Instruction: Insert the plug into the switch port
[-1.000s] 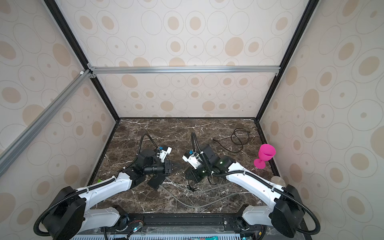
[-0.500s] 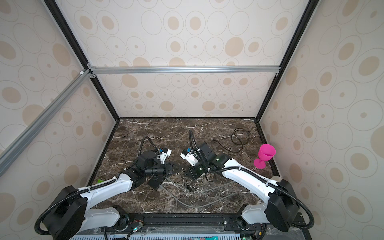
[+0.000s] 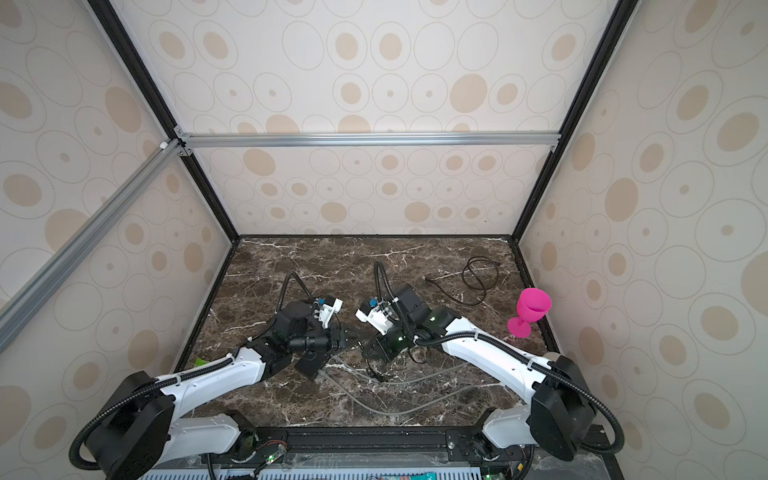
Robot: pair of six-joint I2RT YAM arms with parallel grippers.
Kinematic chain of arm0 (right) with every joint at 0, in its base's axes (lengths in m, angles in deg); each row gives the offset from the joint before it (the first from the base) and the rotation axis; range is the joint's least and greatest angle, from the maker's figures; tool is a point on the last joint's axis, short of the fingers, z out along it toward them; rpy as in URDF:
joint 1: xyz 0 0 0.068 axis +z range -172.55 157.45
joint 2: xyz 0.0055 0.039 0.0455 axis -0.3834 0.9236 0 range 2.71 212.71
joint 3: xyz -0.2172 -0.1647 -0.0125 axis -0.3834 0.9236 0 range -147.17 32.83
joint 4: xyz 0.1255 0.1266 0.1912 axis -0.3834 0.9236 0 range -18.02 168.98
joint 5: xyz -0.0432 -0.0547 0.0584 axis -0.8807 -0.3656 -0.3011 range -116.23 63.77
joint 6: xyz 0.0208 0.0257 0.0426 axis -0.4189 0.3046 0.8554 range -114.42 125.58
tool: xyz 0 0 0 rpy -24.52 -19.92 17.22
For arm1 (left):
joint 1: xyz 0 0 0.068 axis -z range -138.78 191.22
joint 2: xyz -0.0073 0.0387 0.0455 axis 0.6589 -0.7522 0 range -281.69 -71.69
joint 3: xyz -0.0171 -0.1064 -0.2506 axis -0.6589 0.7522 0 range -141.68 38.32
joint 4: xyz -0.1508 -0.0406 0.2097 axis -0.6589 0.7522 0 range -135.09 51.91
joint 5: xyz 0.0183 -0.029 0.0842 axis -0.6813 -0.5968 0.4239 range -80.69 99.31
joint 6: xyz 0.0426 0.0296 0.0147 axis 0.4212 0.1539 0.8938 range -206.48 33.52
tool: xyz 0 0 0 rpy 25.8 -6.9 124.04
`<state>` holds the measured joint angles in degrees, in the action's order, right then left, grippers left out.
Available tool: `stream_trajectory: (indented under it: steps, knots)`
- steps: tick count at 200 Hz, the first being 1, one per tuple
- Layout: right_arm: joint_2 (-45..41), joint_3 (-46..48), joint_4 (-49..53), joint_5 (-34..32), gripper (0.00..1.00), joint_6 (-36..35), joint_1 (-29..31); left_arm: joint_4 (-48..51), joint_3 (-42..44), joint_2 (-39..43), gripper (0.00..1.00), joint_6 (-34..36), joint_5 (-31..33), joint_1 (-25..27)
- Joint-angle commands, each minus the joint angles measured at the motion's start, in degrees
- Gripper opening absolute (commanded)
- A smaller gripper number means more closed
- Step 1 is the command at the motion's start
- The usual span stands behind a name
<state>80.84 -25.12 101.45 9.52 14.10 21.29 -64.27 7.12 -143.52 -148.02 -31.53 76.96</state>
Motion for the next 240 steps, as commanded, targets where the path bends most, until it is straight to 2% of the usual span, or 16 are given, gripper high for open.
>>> stream_trajectory:
  steps: [1, 29, 60, 77, 99, 208, 240]
  knots:
    - [2.33, 0.18, 2.45, 3.08, 0.00, -1.69, 0.64, -2.67, -0.42, 1.39, 0.53, -0.33, -0.46, 0.54]
    - [2.56, 0.23, 1.67, 2.05, 0.00, -1.28, 0.64, -2.71, -0.42, 1.43, 0.52, -0.47, -0.76, 0.50]
    - [1.98, -0.80, 0.93, -4.43, 0.00, 0.77, 0.62, -2.91, -0.34, 1.84, 0.50, -0.58, -1.39, 0.53]
    - [0.68, -0.60, -0.99, -8.70, 0.00, 2.56, 0.61, -2.89, -0.06, 1.87, 0.45, -0.60, -1.57, 0.48]
    - [0.40, -1.79, -1.20, -11.42, 0.00, 3.01, 0.63, -3.71, 0.43, 1.87, 0.33, -1.02, -1.96, 0.46]
    - [2.37, -4.47, 0.06, -10.18, 0.00, 2.82, 0.62, -4.25, 0.65, 1.70, 0.14, -0.95, -2.83, 0.46]
    - [3.00, -4.50, 0.03, -8.96, 0.00, 3.07, 0.64, -4.50, 0.64, 1.73, 0.03, -0.78, -3.27, 0.47]
